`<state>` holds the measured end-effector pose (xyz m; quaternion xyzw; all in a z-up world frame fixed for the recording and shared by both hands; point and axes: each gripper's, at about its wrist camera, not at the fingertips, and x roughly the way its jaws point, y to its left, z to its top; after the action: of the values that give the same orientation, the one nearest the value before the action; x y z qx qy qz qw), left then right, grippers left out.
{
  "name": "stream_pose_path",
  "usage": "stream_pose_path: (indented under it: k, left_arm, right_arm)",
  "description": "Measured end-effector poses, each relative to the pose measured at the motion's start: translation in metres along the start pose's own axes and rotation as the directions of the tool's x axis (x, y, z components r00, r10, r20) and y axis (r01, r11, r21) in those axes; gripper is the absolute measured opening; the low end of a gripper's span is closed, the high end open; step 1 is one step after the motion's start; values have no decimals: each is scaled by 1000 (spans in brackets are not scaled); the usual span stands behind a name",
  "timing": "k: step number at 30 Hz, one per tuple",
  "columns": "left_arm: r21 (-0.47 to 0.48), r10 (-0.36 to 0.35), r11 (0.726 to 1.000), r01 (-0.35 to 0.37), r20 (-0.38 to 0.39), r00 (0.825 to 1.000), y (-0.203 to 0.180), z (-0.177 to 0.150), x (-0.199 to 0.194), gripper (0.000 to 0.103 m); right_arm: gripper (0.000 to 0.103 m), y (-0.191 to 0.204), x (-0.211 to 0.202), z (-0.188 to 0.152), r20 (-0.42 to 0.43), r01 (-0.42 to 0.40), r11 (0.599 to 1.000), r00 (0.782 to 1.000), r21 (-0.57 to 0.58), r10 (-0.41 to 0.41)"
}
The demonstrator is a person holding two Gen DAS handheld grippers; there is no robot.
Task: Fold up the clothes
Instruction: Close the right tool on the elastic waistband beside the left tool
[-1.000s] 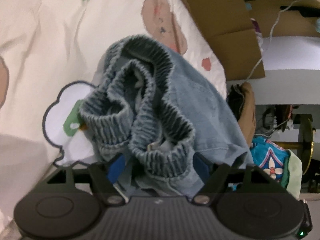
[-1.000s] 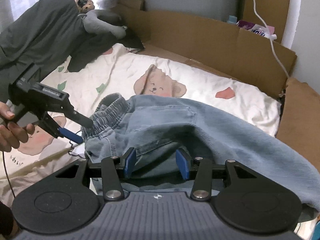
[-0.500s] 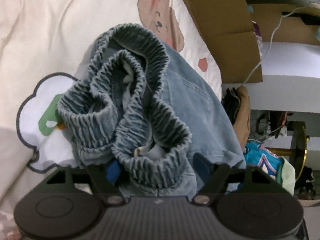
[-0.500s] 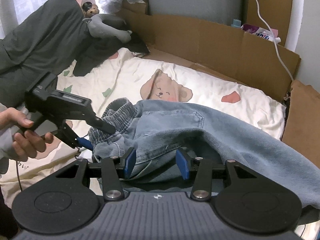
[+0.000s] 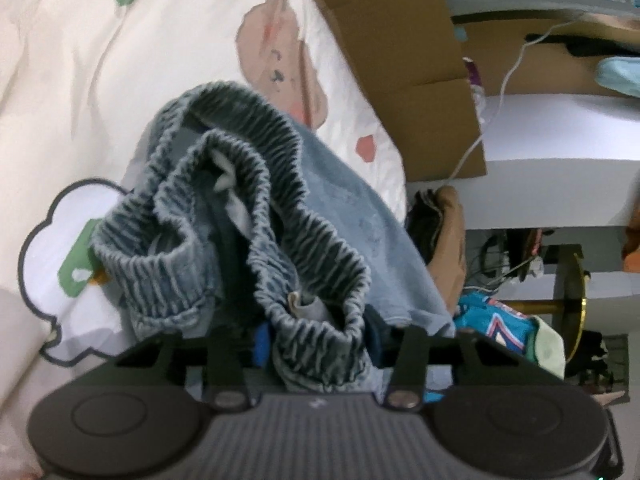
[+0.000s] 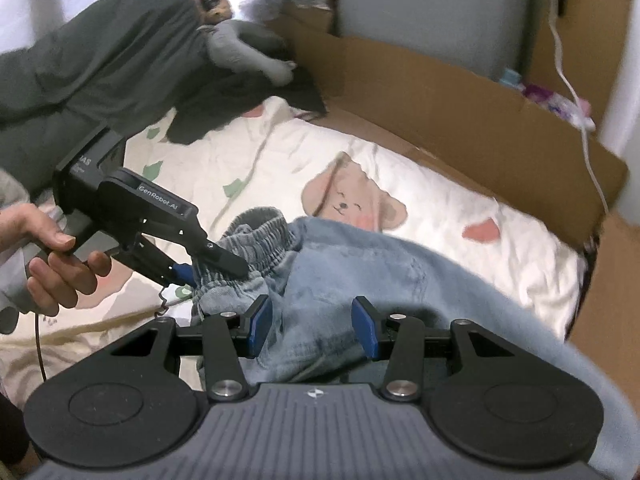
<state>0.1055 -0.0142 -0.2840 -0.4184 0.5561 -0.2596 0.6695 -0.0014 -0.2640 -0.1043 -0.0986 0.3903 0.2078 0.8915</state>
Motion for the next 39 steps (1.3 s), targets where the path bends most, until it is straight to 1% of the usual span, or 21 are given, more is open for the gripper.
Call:
stream_pose_path:
  k: [3,7,10,13,16,17,22,24,27,31,32,35,37,39]
  left_arm:
    - [-2,-29,1000,29,18,999,-1,2,-3,46]
    - [-15,-90,996,91,49,995,0,6,-10,45]
    - [-27,-128,991,130,56,990,2,10,-13,44]
    - [-12,-152,988,153,50,987,3,15,-14,44]
    - [6,-176,984,176,44,983,3,19,-17,44]
    - [13,-182,983,181,44,982,2,21,-19,44]
    - [76,-200,977,197,31,979,-3,28,-26,44]
    - [85,-218,973,214,31,976,-2,31,-27,43]
    - [90,-234,969,230,38,972,-2,35,-30,42]
    - [92,-247,965,244,31,968,-1,36,-28,42]
    - [94,-249,965,246,27,968,0,36,-28,42]
    - [102,-253,963,250,17,967,1,34,-27,42]
    - [113,-254,961,251,12,967,1,31,-26,42]
    - [121,-243,963,239,14,970,2,28,-24,42]
  right_arm:
    - [51,0,9,14,-29,-33,999,999,-31,32]
    - [51,4,23,26,-71,-77,997,995,-20,76]
    - [51,8,34,34,-102,-110,994,989,-9,109]
    - [51,11,44,43,-133,-143,990,981,2,142]
    - [51,18,55,54,-168,-203,979,964,29,205]
    - [51,21,59,57,-184,-213,977,959,27,214]
    - [52,26,70,70,-236,-223,975,947,8,218]
    - [57,24,75,74,-250,-219,976,945,3,213]
    - [58,23,82,78,-270,-233,972,936,8,227]
    - [57,21,93,76,-303,-264,964,917,27,259]
    - [56,19,96,73,-308,-269,962,912,48,270]
    - [44,15,100,62,-319,-303,947,891,107,321]
    - [39,16,102,57,-324,-323,941,883,105,339]
    - [37,18,108,54,-341,-343,936,873,80,349]
